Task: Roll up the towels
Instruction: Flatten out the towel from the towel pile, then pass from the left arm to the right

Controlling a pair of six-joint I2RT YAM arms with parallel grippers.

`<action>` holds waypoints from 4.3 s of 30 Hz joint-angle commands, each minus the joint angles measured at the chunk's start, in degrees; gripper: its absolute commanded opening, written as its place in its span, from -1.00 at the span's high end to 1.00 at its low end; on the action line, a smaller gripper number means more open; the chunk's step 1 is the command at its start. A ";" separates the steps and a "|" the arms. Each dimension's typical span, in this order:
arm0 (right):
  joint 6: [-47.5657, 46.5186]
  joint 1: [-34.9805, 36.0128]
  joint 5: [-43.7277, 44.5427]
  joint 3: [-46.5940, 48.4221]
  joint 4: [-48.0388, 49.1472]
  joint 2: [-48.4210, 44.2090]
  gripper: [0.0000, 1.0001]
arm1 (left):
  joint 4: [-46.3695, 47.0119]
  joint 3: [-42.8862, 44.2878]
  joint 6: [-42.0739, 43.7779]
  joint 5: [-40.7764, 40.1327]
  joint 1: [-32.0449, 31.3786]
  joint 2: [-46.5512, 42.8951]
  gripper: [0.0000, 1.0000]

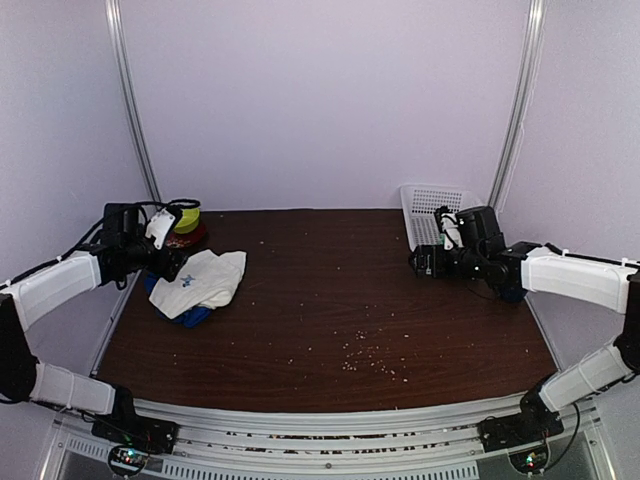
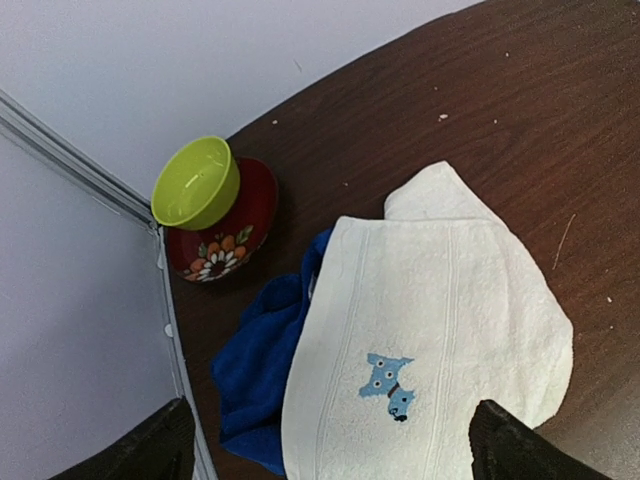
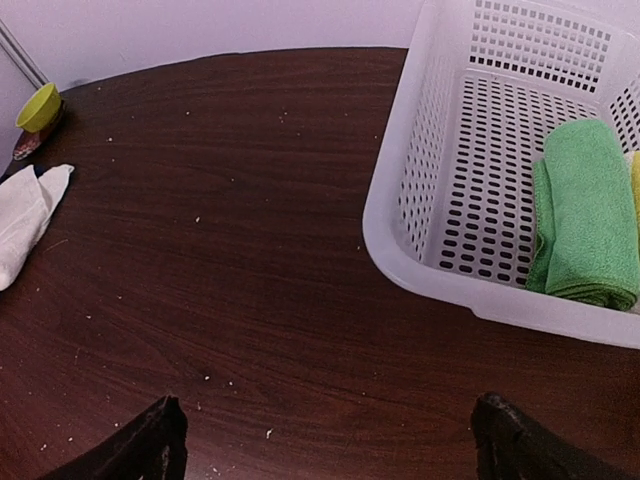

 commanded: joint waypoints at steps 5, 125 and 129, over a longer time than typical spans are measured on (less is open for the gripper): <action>0.91 7.41 12.47 4.10 -0.26 6.43 -1.00 | 1.97 -0.15 3.41 -0.27 0.48 5.98 -0.96; -30.48 27.02 -41.22 47.88 1.85 48.49 -1.00 | -34.80 3.19 45.15 41.83 -13.57 -7.52 1.00; -28.89 25.95 -48.97 51.37 0.18 51.26 -1.00 | -35.71 2.48 46.40 40.59 -13.92 -8.21 1.00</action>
